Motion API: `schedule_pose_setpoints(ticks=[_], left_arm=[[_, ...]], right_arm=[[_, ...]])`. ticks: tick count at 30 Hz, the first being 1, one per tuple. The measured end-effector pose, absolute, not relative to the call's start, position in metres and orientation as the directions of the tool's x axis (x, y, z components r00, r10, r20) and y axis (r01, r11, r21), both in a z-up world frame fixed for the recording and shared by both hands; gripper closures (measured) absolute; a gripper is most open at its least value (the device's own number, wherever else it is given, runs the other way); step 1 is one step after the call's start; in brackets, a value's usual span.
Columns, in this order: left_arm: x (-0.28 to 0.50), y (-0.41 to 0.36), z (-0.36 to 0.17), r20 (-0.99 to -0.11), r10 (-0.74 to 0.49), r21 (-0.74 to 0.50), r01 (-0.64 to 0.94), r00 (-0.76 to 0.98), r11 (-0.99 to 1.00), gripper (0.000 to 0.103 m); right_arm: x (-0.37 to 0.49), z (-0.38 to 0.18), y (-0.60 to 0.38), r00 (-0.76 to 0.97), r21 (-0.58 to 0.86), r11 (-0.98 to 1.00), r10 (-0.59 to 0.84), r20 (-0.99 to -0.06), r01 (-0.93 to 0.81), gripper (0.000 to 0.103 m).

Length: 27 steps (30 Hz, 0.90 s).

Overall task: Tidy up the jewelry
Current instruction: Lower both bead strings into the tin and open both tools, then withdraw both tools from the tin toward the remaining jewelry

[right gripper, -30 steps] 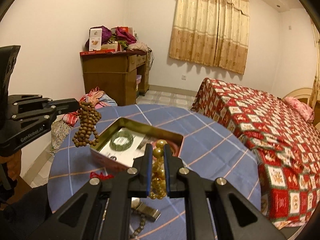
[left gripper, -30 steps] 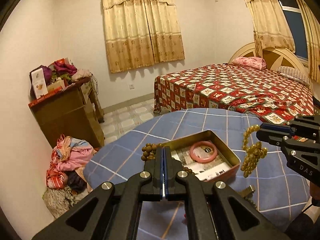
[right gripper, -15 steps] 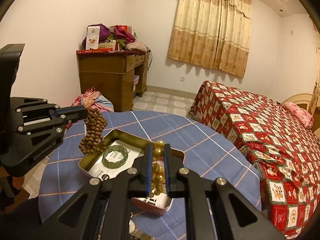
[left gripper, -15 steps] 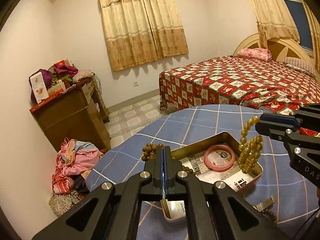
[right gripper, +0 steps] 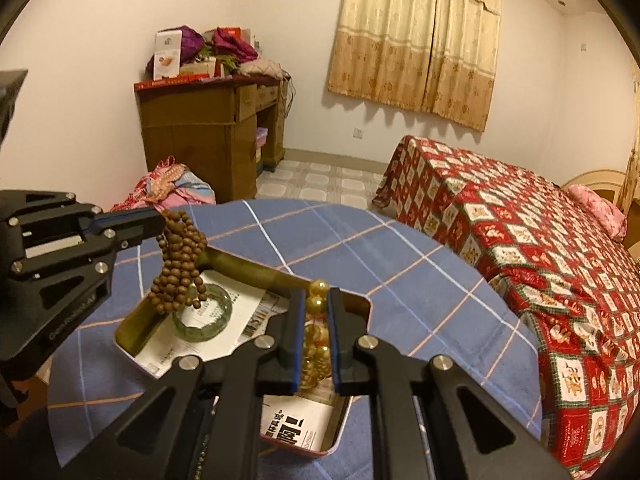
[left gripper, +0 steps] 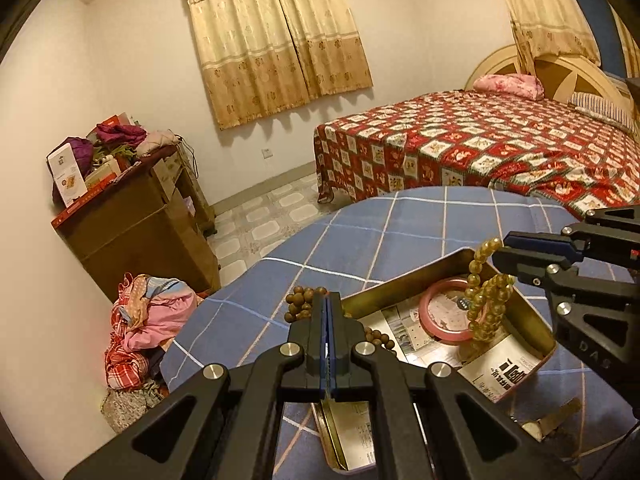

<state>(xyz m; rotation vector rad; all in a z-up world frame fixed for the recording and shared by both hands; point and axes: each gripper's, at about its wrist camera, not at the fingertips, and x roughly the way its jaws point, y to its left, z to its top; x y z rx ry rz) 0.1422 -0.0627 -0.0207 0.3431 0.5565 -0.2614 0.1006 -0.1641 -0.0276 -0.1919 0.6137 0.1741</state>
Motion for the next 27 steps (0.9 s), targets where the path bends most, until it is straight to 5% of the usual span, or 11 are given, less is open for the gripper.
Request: schedule_pose_setpoints(ticks=[9, 11, 15, 16, 19, 27], left_arm=[[0.152, -0.065, -0.048, -0.605, -0.101, 0.289, 0.335, 0.790, 0.897, 0.103], [0.152, -0.064, -0.053, -0.618, -0.082, 0.294, 0.327, 0.782, 0.898, 0.102], [0.149, -0.059, -0.058, -0.634, -0.073, 0.279, 0.315, 0.770, 0.907, 0.097], [0.147, -0.058, -0.059, -0.635, -0.070, 0.279, 0.313, 0.769, 0.908, 0.086], [0.136, -0.053, -0.059, -0.611, -0.055, 0.281, 0.281, 0.789, 0.917, 0.023], [0.098, -0.032, -0.064, -0.616, -0.082, 0.209, 0.263, 0.784, 0.942, 0.020]], right_arm=[[0.114, -0.054, -0.174, 0.752, -0.085, 0.974, 0.104, -0.651, -0.208, 0.087], [0.112, -0.057, -0.178, 0.747, -0.086, 0.976, 0.096, -0.658, -0.200, 0.067], [0.105, -0.056, -0.186, 0.748, -0.070, 0.982, 0.087, -0.658, -0.176, 0.053], [0.103, -0.057, -0.188, 0.746, -0.067, 0.983, 0.083, -0.660, -0.169, 0.051], [0.094, -0.057, -0.196, 0.742, -0.064, 0.986, 0.072, -0.666, -0.153, 0.049], [0.055, -0.060, -0.210, 0.744, -0.068, 0.989, 0.055, -0.665, -0.134, 0.041]])
